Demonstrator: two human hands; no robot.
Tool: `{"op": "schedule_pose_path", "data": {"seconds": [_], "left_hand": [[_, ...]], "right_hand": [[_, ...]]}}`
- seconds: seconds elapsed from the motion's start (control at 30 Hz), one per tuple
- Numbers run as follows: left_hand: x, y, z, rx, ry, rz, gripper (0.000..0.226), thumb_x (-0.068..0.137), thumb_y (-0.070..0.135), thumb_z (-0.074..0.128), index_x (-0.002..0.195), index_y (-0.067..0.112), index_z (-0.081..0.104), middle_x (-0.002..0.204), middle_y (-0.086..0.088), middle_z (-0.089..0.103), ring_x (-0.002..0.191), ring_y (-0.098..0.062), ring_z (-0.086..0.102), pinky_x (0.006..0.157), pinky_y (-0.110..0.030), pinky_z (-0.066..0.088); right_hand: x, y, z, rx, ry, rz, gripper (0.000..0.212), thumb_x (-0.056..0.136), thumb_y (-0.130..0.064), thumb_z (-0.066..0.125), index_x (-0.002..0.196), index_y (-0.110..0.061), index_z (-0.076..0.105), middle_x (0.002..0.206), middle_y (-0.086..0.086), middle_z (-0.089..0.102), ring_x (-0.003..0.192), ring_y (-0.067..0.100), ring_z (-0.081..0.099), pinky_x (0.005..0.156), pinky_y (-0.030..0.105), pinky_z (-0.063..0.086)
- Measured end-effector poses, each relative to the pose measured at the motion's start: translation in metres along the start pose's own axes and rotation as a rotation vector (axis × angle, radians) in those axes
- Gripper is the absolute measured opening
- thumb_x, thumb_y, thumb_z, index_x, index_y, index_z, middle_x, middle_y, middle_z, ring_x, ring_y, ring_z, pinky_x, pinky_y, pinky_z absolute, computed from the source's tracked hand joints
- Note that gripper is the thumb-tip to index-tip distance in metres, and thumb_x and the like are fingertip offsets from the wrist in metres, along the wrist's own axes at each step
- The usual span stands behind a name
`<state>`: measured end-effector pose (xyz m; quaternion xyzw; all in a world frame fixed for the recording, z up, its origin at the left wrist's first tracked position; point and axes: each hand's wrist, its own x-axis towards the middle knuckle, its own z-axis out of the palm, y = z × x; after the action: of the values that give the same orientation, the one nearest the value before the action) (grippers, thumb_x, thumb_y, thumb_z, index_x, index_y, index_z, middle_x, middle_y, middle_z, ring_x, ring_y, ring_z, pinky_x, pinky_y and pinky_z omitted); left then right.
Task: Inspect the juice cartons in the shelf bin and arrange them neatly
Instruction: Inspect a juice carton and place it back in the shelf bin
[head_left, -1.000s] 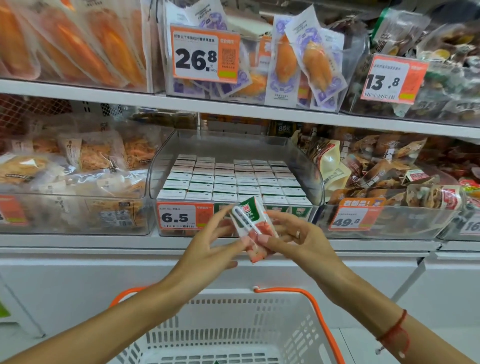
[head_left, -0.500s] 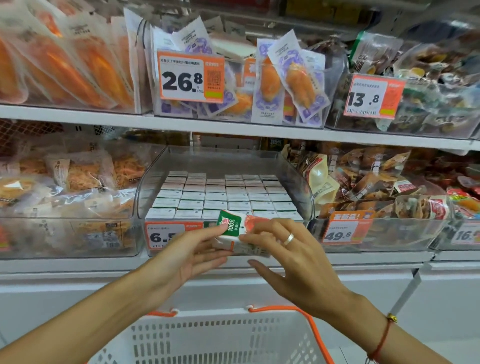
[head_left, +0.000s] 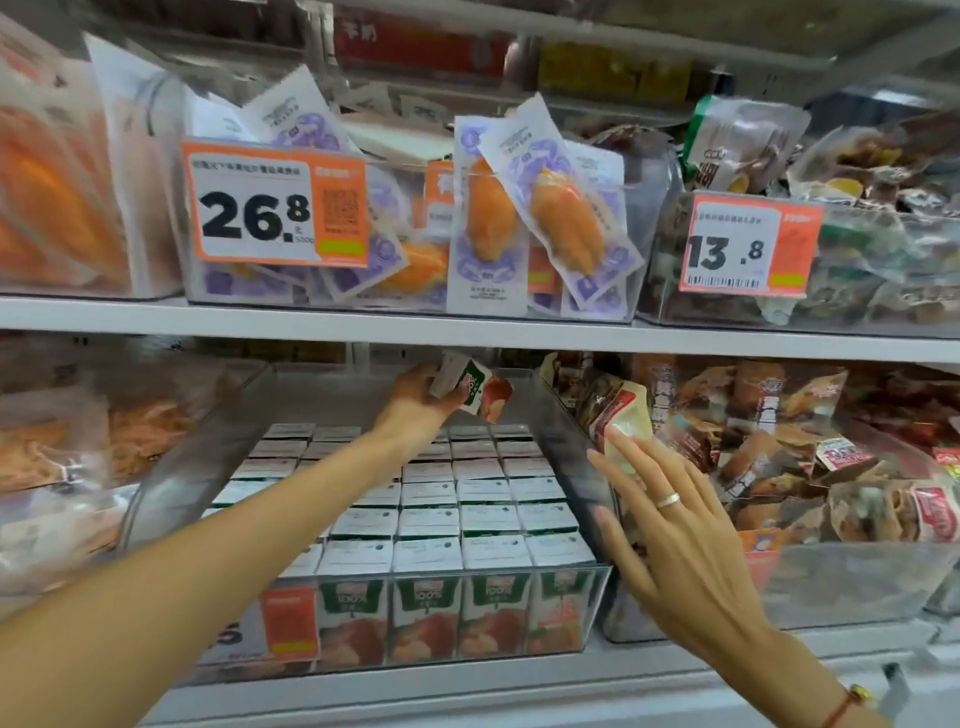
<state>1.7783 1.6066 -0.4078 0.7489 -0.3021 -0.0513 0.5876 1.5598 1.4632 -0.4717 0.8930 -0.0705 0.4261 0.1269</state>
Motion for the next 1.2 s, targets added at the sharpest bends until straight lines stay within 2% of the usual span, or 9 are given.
{"op": "schedule_pose_path", "data": {"seconds": [0.07,0.13,0.2,0.37,0.53,0.7,0.8,0.93,1.2], "left_hand": [[0.019,-0.008,0.009,0.156,-0.012,0.059,0.051,0.093,0.020,0.065,0.141,0.011,0.048,0.134,-0.009,0.058,0.111,-0.020,0.058,0.081,-0.012,0.044],[0.033,-0.015,0.015,0.286,-0.031,0.102,0.054,0.092,0.023,0.066,0.143,0.017,0.047,0.137,-0.010,0.057,0.119,-0.025,0.057,0.096,-0.027,0.047],[0.044,-0.021,0.020,0.386,-0.079,0.166,0.056,0.092,0.024,0.065,0.144,0.020,0.045,0.138,-0.009,0.057,0.123,-0.027,0.056,0.102,-0.037,0.046],[0.060,-0.026,0.027,0.630,-0.266,0.295,0.055,0.094,0.028,0.060,0.145,0.018,0.043,0.143,-0.011,0.052,0.128,-0.028,0.051,0.103,-0.032,0.039],[0.067,-0.021,0.046,0.703,-0.299,0.299,0.050,0.095,0.027,0.058,0.141,0.010,0.048,0.146,-0.016,0.046,0.132,-0.031,0.045,0.107,-0.035,0.034],[0.074,-0.016,0.053,0.731,-0.308,0.268,0.046,0.094,0.026,0.062,0.137,0.014,0.053,0.141,-0.010,0.053,0.127,-0.025,0.051,0.104,-0.032,0.038],[0.074,-0.024,0.057,0.656,-0.235,0.260,0.040,0.091,0.023,0.067,0.130,0.019,0.059,0.136,-0.005,0.058,0.118,-0.021,0.058,0.100,-0.031,0.044],[0.071,-0.036,0.057,0.553,-0.217,0.209,0.041,0.092,0.026,0.065,0.132,0.021,0.058,0.138,-0.005,0.057,0.117,-0.022,0.059,0.103,-0.040,0.047],[0.087,-0.032,0.047,0.696,-0.348,0.276,0.043,0.090,0.023,0.066,0.132,0.021,0.057,0.139,-0.002,0.056,0.099,-0.006,0.056,0.092,-0.023,0.043]], "right_hand": [[0.000,0.003,0.007,-0.004,0.062,-0.022,0.046,0.097,-0.036,0.041,0.133,-0.015,0.059,0.148,0.005,0.046,0.135,0.023,0.042,0.108,0.040,0.035],[0.000,0.005,0.012,-0.012,0.113,-0.034,0.044,0.097,-0.034,0.041,0.131,-0.015,0.061,0.147,0.004,0.046,0.134,0.023,0.043,0.106,0.039,0.036],[-0.001,0.006,0.017,-0.013,0.160,-0.042,0.042,0.097,-0.032,0.041,0.128,-0.014,0.063,0.146,0.004,0.046,0.132,0.024,0.044,0.104,0.038,0.036],[-0.001,0.007,0.025,-0.019,0.203,-0.055,0.042,0.098,-0.031,0.039,0.126,-0.013,0.065,0.145,0.006,0.048,0.130,0.026,0.047,0.103,0.040,0.037],[-0.002,0.007,0.027,-0.029,0.230,-0.057,0.043,0.100,-0.031,0.036,0.127,-0.014,0.063,0.146,0.006,0.046,0.130,0.026,0.046,0.105,0.038,0.034],[-0.002,0.007,0.027,-0.027,0.241,-0.055,0.042,0.099,-0.031,0.037,0.128,-0.014,0.063,0.146,0.005,0.045,0.130,0.025,0.047,0.105,0.037,0.034],[-0.003,0.007,0.027,-0.033,0.247,-0.049,0.042,0.099,-0.031,0.037,0.127,-0.014,0.063,0.145,0.005,0.047,0.129,0.024,0.047,0.105,0.034,0.032],[-0.002,0.006,0.027,-0.033,0.236,-0.039,0.043,0.099,-0.030,0.036,0.126,-0.014,0.064,0.146,0.004,0.046,0.130,0.024,0.046,0.106,0.034,0.032],[-0.001,0.004,0.026,-0.028,0.237,-0.032,0.045,0.100,-0.031,0.033,0.124,-0.014,0.067,0.145,0.003,0.047,0.130,0.023,0.047,0.102,0.037,0.036]]}}
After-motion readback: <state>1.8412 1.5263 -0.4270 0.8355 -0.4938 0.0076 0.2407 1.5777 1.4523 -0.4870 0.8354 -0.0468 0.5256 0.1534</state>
